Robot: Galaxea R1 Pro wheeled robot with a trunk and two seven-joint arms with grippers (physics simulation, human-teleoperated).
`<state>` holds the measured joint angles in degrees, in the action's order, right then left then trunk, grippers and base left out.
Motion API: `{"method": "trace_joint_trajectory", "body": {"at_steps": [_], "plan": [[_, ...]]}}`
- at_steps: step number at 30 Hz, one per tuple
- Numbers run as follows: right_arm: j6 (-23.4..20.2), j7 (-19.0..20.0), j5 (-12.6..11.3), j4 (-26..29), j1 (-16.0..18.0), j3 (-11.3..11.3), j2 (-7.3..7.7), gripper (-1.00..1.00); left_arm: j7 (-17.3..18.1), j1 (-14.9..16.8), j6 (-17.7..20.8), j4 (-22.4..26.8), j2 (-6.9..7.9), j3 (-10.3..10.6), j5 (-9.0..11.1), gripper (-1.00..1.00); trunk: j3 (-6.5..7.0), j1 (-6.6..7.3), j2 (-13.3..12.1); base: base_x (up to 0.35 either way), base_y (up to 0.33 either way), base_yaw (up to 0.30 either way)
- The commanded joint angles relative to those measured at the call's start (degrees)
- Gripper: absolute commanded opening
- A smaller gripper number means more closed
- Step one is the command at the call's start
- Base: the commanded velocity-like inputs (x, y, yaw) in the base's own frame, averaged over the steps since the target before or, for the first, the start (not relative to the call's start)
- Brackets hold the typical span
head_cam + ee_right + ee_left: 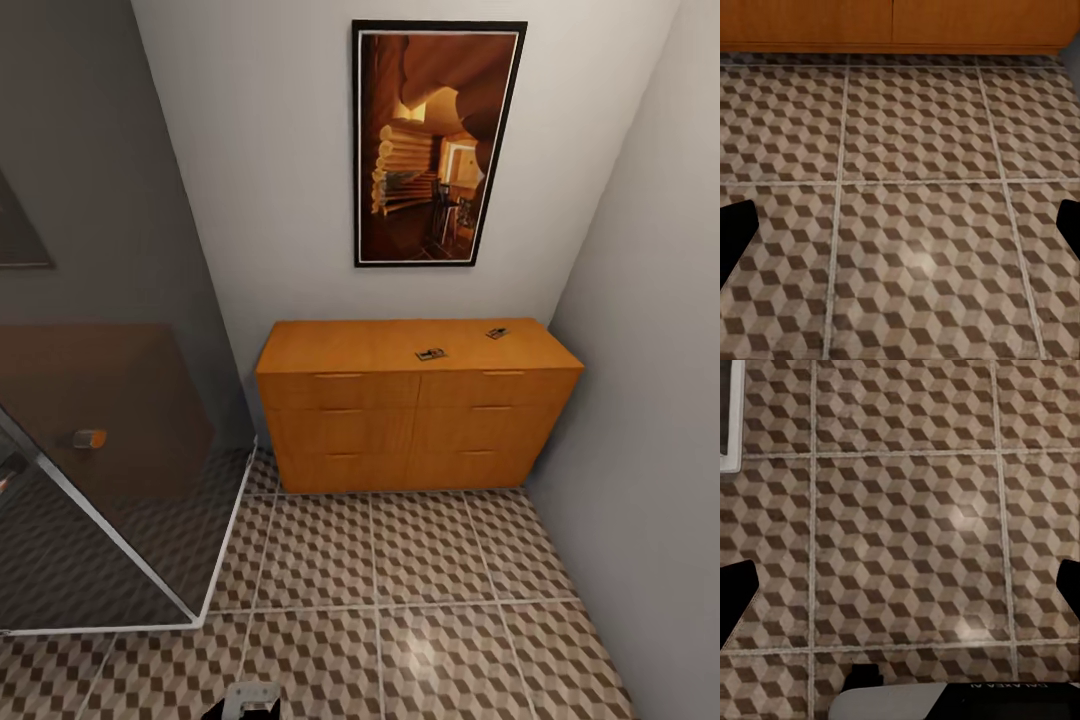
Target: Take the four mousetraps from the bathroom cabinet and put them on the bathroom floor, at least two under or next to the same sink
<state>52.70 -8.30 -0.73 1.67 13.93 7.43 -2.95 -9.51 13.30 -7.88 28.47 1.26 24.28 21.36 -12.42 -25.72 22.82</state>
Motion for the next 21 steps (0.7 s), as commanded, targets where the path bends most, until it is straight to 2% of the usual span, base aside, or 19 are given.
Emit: {"method": "trace_joint_trajectory", "body": {"at_steps": [1,12,21], "plan": [[0.13,-0.49,-0.06,-0.03,0.05,0.48,-0.02,1.0,-0.42,0.05,-0.2,0.0,0.07,0.49,0.43,1.0,-0.1,-0.06,0.1,0.318,0.084,0.0],[0.17,-0.49,-0.06,-0.07,0.05,0.48,-0.05,1.0,-0.42,0.05,-0.2,-0.27,0.13,0.58,0.43,1.0,-0.1,-0.06,0.1,0.318,0.022,0.0],[0.41,-0.41,-0.06,-0.08,0.05,0.49,-0.12,1.0,-0.5,0.05,-0.21,-1.08,0.12,0.59,0.43,1.0,-0.1,-0.06,0.1,0.294,-0.135,0.0]]}}
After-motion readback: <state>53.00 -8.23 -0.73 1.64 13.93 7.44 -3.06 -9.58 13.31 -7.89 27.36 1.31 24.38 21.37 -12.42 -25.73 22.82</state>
